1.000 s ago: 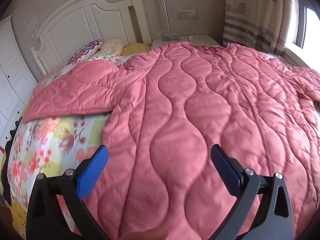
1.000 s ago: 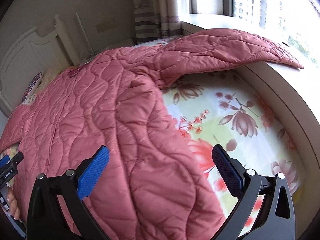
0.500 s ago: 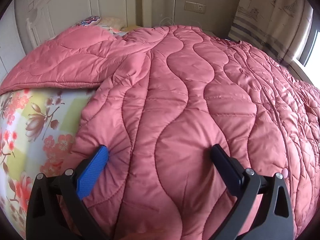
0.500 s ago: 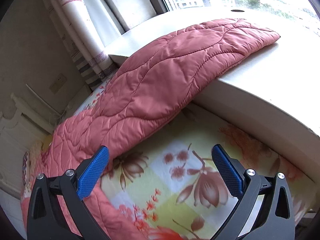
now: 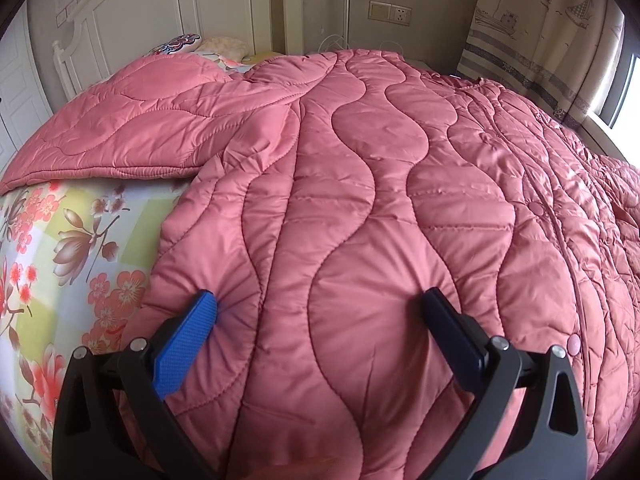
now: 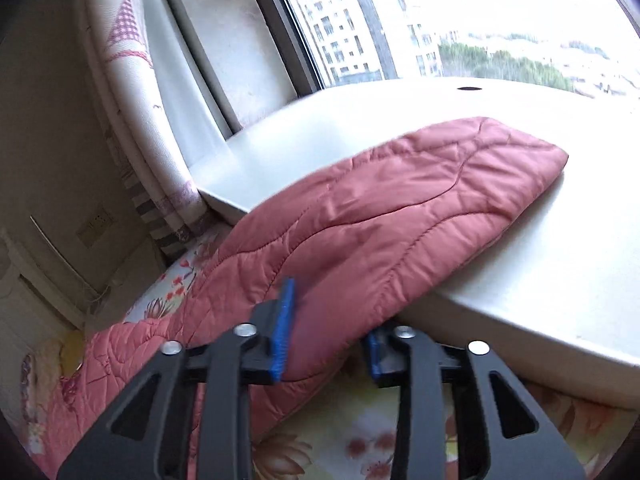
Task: Fold large clothes
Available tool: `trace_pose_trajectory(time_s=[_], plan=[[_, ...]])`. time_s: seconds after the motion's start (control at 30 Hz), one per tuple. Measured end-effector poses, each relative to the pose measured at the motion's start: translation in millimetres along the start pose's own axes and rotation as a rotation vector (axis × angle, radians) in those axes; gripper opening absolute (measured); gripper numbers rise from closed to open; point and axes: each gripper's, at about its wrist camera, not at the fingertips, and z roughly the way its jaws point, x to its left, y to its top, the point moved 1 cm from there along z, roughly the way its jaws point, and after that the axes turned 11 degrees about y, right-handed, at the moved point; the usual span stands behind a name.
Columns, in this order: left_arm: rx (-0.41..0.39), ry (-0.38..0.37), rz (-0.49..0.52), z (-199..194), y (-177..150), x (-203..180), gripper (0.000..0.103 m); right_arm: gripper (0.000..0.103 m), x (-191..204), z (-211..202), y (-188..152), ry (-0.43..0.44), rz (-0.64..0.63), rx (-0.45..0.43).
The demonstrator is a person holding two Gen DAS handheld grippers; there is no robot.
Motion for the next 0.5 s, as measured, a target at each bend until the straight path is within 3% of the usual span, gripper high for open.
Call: trace_pose_trajectory(time_s=[0.1, 0.23, 0.4, 0.5], plan=[[0.0, 0.0, 0.0, 0, 0, 0, 0.101, 0.023, 42, -14, 7, -0.006, -0.184, -0.087], [0.0, 0.0, 0.0, 0, 0, -1, 0.101, 0.024, 143, -35, -15, 0.069, -0.583, -0.167], [0.0, 0.0, 0.0, 0, 0, 0, 0.101, 0.025, 252, -52, -124, 0.192, -1.135, -0.152], [-0.001, 0.0, 0.0, 0, 0, 0, 0.101, 0.028, 274, -44, -210, 0.215, -1.429, -0.026]])
